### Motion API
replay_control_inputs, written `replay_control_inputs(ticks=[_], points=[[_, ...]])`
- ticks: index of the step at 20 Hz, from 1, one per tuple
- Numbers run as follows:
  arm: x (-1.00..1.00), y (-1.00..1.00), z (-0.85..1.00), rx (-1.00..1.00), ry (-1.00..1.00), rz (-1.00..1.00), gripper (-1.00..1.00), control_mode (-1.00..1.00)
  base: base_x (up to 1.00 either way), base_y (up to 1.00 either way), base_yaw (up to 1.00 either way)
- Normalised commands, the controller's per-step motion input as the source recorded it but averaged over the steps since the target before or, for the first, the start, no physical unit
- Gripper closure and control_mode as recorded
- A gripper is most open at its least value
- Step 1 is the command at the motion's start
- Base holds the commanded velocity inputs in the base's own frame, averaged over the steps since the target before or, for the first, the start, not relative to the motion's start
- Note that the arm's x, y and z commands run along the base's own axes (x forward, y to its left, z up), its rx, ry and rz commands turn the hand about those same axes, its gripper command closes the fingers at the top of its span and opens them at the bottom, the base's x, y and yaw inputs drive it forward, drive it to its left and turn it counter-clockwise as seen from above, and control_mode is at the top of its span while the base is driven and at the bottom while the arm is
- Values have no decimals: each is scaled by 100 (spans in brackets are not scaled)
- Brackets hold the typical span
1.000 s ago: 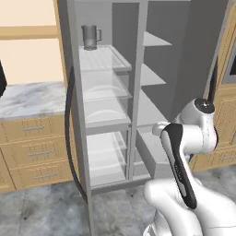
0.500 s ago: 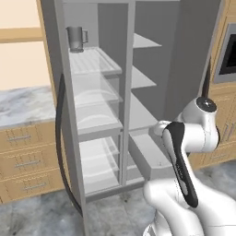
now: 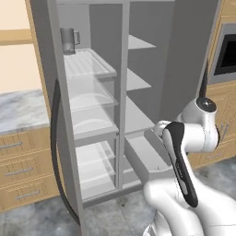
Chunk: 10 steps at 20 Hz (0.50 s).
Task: Take the garlic and peach from the fridge shelf and place them in the freezer drawer to begin freezing them.
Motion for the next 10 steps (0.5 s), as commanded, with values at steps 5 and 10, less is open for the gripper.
replay_control_inputs(ticks=[5,10], points=[[0,0,0,0,0,0,100,100,37,0,-13],[0,0,0,0,0,0,100,100,5,0,-9]])
